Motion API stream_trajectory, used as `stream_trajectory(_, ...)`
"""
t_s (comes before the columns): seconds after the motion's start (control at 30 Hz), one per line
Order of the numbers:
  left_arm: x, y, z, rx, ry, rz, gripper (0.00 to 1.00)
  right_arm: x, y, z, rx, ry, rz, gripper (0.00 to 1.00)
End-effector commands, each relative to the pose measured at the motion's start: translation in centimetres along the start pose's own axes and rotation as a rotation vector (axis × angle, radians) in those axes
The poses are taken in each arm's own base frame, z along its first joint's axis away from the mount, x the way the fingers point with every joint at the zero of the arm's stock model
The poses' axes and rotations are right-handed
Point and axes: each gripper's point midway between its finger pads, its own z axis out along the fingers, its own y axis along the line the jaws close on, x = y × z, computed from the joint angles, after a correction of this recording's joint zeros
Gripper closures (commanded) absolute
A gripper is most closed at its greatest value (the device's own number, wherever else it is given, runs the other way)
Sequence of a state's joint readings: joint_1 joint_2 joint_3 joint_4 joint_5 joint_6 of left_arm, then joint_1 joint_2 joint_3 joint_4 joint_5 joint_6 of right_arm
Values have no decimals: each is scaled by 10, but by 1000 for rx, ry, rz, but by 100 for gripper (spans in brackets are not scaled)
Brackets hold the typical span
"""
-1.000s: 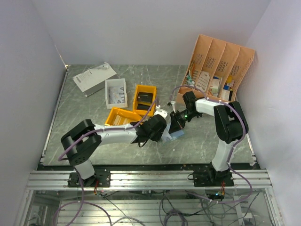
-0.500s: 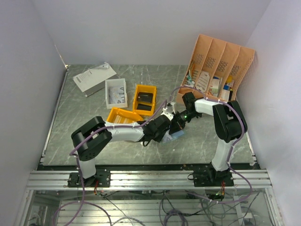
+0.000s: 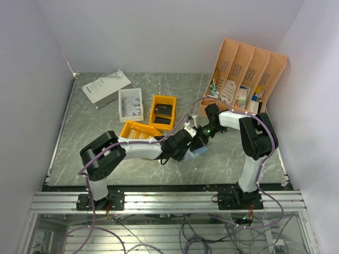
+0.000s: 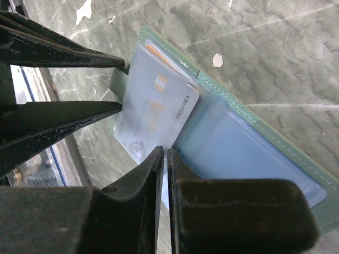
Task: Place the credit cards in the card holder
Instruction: Insert the credit card into the card holder.
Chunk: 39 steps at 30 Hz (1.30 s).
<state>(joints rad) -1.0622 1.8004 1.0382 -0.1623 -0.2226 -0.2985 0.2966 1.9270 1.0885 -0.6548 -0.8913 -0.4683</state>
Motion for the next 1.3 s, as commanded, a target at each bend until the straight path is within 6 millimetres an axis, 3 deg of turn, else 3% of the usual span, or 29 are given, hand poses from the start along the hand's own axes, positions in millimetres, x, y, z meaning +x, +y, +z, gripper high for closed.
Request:
stream_trajectory(0.0, -2, -11, 1, 52, -2, 25, 51, 0, -3, 5, 6, 15, -3, 92)
stream_trajectory(0.23, -3, 6, -1, -50, -5, -11, 79, 2, -5, 6, 10, 22, 2, 92)
stream_trajectory(0.37, -6, 14, -12, -87, -47, -79, 86, 5, -9, 7, 26, 36, 15, 92)
stream_trajectory(0.77, -2, 16, -28, -70, -171, -295, 83, 9, -14, 9, 49, 55, 28, 92)
stream_trajectory(1.27, 5, 24, -42, -125, -267, -440, 71, 7, -9, 11, 27, 53, 12, 91)
